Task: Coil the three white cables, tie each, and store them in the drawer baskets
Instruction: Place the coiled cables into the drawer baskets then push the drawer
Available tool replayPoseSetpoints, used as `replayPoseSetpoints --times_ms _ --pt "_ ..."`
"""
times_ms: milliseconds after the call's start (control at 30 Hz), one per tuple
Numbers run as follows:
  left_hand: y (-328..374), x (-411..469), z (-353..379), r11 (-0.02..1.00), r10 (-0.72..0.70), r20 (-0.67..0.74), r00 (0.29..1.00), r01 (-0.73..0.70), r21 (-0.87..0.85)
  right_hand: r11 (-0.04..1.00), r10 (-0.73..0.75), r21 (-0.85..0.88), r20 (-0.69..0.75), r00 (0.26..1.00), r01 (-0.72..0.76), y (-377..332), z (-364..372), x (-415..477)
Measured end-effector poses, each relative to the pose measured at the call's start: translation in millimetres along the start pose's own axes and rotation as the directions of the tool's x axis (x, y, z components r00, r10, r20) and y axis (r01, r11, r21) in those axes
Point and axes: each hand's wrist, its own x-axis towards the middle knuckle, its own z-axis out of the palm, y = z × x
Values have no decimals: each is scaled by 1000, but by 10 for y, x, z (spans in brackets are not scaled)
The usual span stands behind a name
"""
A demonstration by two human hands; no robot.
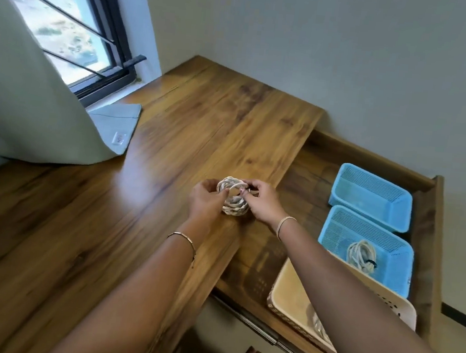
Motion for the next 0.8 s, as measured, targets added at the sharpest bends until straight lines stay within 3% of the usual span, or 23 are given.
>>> replayPoseSetpoints --times_ms 267,400,500,633,800 --pt "404 -188 848 991 131 219 967 -128 -28 926 208 367 -304 930 -87 594 -983 -37" --pt "465 -244 1259 989 142 296 945 -150 3 837 403 539 -489 773 -96 921 -1527 -4" --pt "483 -246 1515 982 160 329 931 -183 43 759 549 640 -528 648 -122 1221 -1875 59" --pt "476 -203 1844 977 135 378 916 -186 100 723 638 668 -546 543 -178 1576 -2207 188" --pt "413 -94 2131 970 115 406 906 -191 149 722 676 634 -560 479 -278 1990 -2440 472"
